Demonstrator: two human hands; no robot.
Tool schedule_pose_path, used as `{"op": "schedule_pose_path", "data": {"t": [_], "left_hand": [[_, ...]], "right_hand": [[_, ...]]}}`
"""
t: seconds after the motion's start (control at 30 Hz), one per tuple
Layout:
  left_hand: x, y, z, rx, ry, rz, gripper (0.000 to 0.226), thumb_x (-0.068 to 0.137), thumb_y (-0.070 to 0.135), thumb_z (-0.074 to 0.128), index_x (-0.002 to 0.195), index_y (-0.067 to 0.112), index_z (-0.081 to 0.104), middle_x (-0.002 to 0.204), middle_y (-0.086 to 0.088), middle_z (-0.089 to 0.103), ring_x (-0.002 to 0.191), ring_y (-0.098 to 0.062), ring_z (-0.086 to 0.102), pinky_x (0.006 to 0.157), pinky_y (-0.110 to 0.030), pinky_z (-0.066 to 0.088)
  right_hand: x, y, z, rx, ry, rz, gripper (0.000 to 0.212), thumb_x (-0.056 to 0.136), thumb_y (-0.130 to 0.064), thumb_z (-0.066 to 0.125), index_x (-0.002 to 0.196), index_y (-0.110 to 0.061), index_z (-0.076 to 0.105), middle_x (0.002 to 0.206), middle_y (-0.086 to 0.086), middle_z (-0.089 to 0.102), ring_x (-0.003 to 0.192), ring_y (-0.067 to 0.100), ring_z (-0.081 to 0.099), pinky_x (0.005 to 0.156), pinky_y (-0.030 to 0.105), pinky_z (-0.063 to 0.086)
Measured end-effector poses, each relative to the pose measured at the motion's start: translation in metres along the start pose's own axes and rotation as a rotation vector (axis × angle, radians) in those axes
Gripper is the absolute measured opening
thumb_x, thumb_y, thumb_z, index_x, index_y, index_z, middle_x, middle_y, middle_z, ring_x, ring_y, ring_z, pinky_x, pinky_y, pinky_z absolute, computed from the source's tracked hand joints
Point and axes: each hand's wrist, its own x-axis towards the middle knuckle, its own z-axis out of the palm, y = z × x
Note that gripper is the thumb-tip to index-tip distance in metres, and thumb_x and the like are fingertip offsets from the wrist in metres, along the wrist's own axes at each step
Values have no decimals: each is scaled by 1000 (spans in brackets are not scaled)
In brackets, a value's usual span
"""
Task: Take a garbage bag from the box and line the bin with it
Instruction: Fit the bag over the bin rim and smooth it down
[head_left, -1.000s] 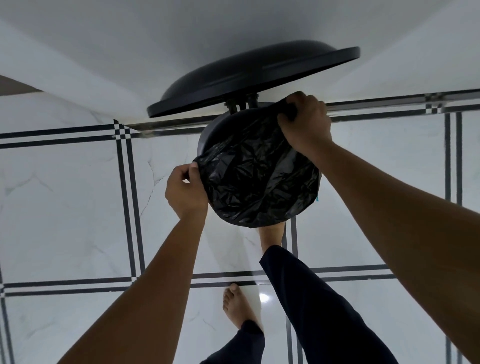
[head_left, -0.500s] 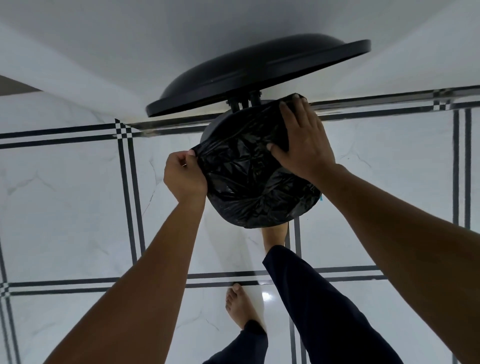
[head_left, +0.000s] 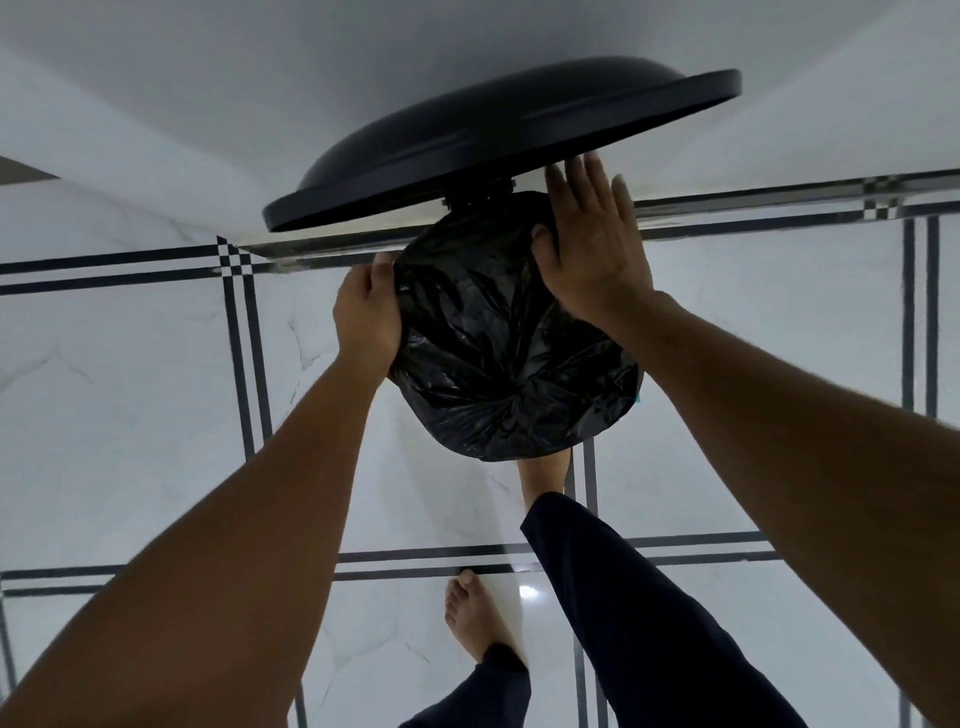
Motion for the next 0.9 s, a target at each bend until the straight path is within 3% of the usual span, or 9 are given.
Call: {"op": "schedule_pose_path", "data": {"t": [0.13,0.27,0.33,0.43,0.5,0.63,0.7,0.8,0.9], "left_hand": [[-31,5,6,149,302,545,16,91,12,54,103,6,64,102,-14,63,98,-32,56,87,-39,44],[-84,16,46,34,-129,578,9,90,1,51,96,6,57,97,-10,56,90,-24,52,82,-36,46],[-79,4,57,182,-232,480,12,94,7,50,104,8,57,106,-12,56,98,-26,53,90,-41,47],[-56,-9,60,597,-338,404,54,94,41,60,138,12,49,138,-18,51,128,-38,46,109,-45,38],[-46,-7,60,724,-453,330,96,84,61,66,159,21,20,159,-17,31,147,-37,28,120,-45,26],[-41,-11,69,908,-487,361,124,76,74,65,163,20,-5,168,-16,7,156,-33,7,126,-43,8],[-44,-15,72,912,-402,392,112,81,66,66,163,16,9,166,-18,16,153,-36,16,124,-45,14],[-51,-14,71,713,-164,617,50,86,25,63,133,10,61,136,-21,55,123,-42,51,106,-52,43],[-58,-6,74,483,-180,675,22,87,5,55,103,5,70,109,-17,64,98,-37,60,82,-47,55]], "right_hand": [[-41,-11,10,5,236,-175,48,97,-24,50,141,-4,54,151,26,45,145,44,34,122,53,27],[-69,-10,40,-149,133,-386,32,87,-18,65,117,-8,68,128,19,61,122,41,52,98,53,47],[-68,-1,43,-307,78,-317,37,91,-25,60,126,-13,66,141,18,55,135,41,44,111,57,37],[-59,23,40,-471,-27,-231,71,97,-51,47,157,-14,35,165,20,25,154,38,16,121,65,11],[-57,32,40,-565,-79,-247,90,93,-69,38,163,-16,17,169,19,10,157,33,4,122,66,3],[-58,30,46,-757,-145,-214,112,83,-83,38,163,-15,-2,170,18,-6,157,32,-9,122,65,-1],[-58,26,46,-767,-144,-201,112,84,-80,42,163,-14,-2,170,19,-6,157,33,-10,122,65,-2],[-59,17,42,-601,-52,-211,92,94,-61,48,163,-14,10,169,22,4,157,38,-1,124,62,1],[-62,15,45,-531,-4,-254,74,101,-45,41,163,-15,14,169,21,7,157,39,3,125,60,2]]}}
